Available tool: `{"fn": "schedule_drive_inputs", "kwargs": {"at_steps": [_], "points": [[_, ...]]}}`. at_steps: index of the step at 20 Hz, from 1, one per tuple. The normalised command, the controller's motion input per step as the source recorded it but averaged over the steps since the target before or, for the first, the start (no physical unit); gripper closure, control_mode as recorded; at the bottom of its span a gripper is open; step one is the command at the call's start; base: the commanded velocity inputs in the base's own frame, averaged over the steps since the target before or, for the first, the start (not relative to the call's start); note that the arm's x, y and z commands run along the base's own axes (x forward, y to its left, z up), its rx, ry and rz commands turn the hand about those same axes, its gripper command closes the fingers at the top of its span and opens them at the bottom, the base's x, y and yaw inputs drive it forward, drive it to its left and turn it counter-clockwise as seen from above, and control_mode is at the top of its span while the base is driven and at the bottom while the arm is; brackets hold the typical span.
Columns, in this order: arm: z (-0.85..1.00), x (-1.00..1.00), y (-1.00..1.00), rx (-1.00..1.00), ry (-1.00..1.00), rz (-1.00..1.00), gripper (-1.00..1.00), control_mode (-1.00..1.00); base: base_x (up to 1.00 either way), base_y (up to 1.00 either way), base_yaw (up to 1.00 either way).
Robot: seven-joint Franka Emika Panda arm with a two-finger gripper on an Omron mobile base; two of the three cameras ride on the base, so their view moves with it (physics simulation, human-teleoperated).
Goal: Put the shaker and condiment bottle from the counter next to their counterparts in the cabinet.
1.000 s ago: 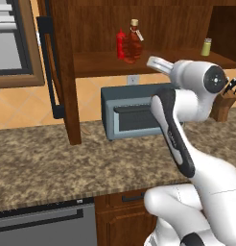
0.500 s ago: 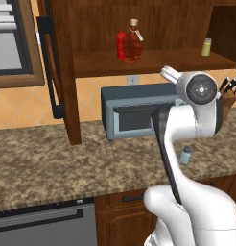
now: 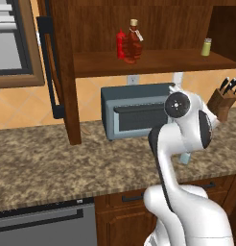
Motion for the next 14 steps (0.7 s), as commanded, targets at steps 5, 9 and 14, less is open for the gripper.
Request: {"fn": "schedule_drive_inputs", "kwargs": {"at_steps": [5, 9, 14], "points": [[-0.82, -0.1, -0.37, 0.01, 0.02, -0.17, -1.0, -1.0, 0.0, 0.0, 0.0], [-0.9, -0.15, -0.15, 0.01, 0.07, -0.07, -1.0, -1.0, 0.0, 0.0, 0.0], [-0.64, 0.0, 0.0, 0.01, 0.11, -0.04, -1.0, -1.0, 0.0, 0.0, 0.0]]}}
